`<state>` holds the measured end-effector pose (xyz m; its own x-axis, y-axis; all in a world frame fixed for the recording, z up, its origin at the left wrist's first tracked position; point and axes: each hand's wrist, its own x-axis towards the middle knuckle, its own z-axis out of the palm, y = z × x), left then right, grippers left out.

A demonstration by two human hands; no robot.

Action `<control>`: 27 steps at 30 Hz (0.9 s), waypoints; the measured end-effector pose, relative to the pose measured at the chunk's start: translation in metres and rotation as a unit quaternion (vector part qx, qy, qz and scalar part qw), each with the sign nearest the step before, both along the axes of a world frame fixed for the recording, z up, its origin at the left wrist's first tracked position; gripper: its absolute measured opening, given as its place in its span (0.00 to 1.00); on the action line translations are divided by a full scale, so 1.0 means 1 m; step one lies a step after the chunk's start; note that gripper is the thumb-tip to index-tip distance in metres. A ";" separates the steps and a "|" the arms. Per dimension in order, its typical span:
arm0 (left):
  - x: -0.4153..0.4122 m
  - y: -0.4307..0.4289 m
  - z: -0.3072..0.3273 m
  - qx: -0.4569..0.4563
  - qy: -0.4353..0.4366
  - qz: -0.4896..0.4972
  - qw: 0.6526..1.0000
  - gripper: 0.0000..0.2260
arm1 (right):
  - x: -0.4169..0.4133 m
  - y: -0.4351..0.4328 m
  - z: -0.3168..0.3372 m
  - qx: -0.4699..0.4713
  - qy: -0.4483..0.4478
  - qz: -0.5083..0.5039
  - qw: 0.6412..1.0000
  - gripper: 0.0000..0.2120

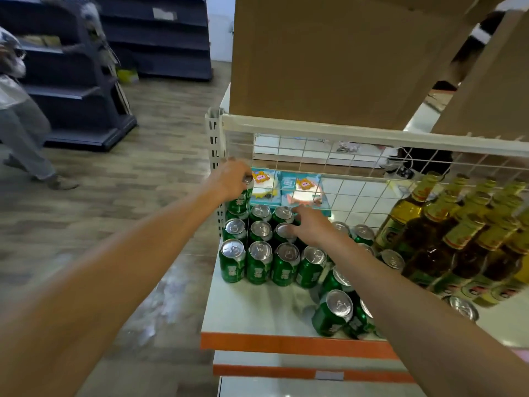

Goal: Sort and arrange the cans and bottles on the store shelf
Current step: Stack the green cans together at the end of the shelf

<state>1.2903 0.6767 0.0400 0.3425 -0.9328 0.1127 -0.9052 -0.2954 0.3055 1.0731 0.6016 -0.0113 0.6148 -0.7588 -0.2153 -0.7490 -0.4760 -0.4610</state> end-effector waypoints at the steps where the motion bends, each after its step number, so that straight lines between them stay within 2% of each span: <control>1: 0.003 -0.002 -0.002 0.000 -0.004 0.009 1.000 0.14 | -0.001 -0.002 -0.003 0.002 -0.001 -0.001 1.000 0.31; 10: 0.000 -0.011 -0.010 0.050 -0.048 0.040 0.997 0.19 | -0.007 -0.013 -0.012 -0.008 -0.001 0.006 1.000 0.30; 13: 0.001 -0.009 -0.006 0.071 -0.079 0.041 0.993 0.16 | -0.009 -0.017 -0.014 -0.010 -0.001 0.008 1.000 0.30; 16: -0.004 -0.006 0.000 0.084 -0.131 0.040 0.987 0.08 | -0.011 -0.017 -0.016 -0.009 -0.008 0.000 1.000 0.30; 19: -0.006 -0.008 0.002 0.084 -0.156 0.026 0.984 0.06 | -0.014 -0.018 -0.019 -0.004 -0.011 -0.003 1.000 0.30; 23: -0.005 -0.008 0.003 0.095 -0.150 0.028 0.984 0.07 | -0.025 -0.022 -0.019 -0.002 -0.007 -0.010 1.000 0.29; 25: -0.007 -0.011 0.002 0.082 -0.157 0.028 0.984 0.07 | -0.035 -0.027 -0.015 -0.019 0.000 -0.024 1.000 0.28; 27: -0.018 -0.018 -0.003 0.012 -0.165 0.016 0.986 0.08 | -0.049 -0.036 -0.010 -0.041 0.004 -0.043 0.998 0.26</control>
<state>1.2723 0.6586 0.0365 0.3201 -0.9260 0.2002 -0.9443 -0.3288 -0.0108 1.0238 0.5656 -0.0216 0.5457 -0.8235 -0.1549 -0.7916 -0.4460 -0.4176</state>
